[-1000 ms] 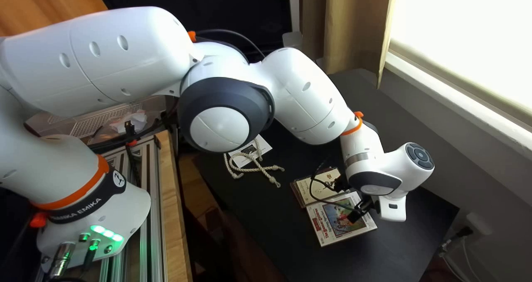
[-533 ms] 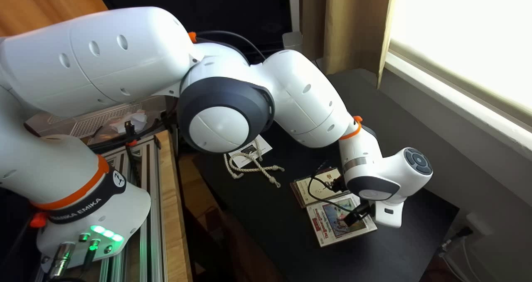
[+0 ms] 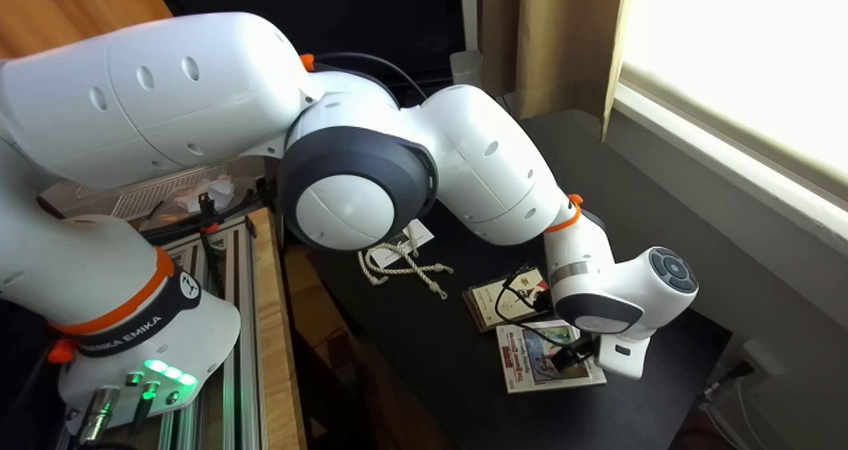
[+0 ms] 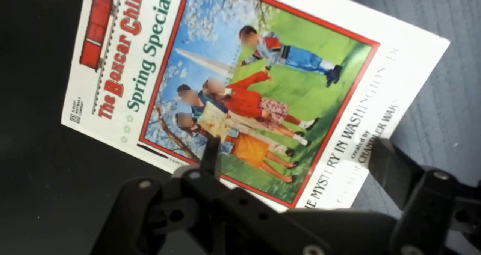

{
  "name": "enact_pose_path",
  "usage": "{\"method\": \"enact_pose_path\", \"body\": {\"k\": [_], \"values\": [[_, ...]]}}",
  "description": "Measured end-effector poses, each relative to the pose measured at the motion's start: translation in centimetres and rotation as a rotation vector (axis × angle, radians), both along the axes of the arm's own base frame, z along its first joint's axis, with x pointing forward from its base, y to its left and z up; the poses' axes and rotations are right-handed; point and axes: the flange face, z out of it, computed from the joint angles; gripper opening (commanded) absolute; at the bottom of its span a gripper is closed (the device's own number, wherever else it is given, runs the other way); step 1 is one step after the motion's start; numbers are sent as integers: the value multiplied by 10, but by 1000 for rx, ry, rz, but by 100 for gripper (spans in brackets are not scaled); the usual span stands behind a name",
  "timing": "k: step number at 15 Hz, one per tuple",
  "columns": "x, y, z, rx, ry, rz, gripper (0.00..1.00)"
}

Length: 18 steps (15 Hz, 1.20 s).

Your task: Place both books, which are on the right, on the one to the left

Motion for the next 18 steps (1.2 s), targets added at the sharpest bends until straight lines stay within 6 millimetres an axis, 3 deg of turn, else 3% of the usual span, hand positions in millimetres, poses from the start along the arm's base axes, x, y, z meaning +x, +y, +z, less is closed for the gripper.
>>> {"method": "enact_pose_path", "body": {"k": [18], "values": [[0, -18, 5, -18, -46, -32, 100]]}}
